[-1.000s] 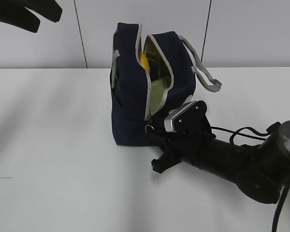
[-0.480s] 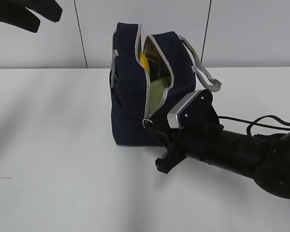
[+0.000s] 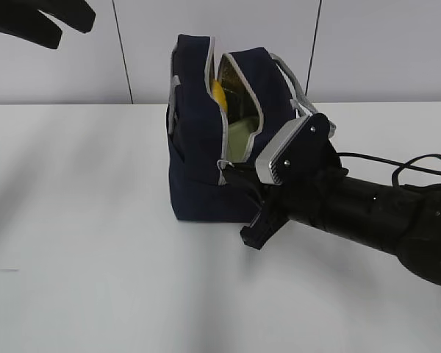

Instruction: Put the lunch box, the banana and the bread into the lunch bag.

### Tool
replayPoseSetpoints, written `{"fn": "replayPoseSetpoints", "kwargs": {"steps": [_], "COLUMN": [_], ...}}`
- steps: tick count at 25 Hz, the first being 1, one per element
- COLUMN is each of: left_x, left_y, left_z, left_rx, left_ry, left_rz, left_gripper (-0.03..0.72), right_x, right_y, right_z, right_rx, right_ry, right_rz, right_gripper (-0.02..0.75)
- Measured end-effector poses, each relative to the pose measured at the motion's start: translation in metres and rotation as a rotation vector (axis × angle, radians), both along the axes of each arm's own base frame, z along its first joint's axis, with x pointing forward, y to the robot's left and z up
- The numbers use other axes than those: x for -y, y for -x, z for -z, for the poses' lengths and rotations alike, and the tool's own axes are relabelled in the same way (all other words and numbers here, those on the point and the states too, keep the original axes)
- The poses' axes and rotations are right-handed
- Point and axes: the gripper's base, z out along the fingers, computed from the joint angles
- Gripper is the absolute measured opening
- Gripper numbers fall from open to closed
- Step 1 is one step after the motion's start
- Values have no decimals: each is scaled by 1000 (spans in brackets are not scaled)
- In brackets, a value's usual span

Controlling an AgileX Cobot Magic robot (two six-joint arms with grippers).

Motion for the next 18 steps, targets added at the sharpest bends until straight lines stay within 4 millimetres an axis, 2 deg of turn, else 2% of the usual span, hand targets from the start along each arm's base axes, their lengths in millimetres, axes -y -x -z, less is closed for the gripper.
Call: {"fn": "replayPoseSetpoints", "kwargs": {"steps": [8,18], "left_x": [1,1], "left_y": [0,0], "left_z": [0,-1], "left_rx": [-1,0], "left_ry": [7,9], "left_rz": [1,0], "left_gripper": [445,445], "right_x": [-10,-24], "right_y": [-21,-40], "right_z": [-38,-84], "right_rx": [86,25], "right_ry": [86,99], "right_rz": [-17,-70], "right_gripper": [6,6]}}
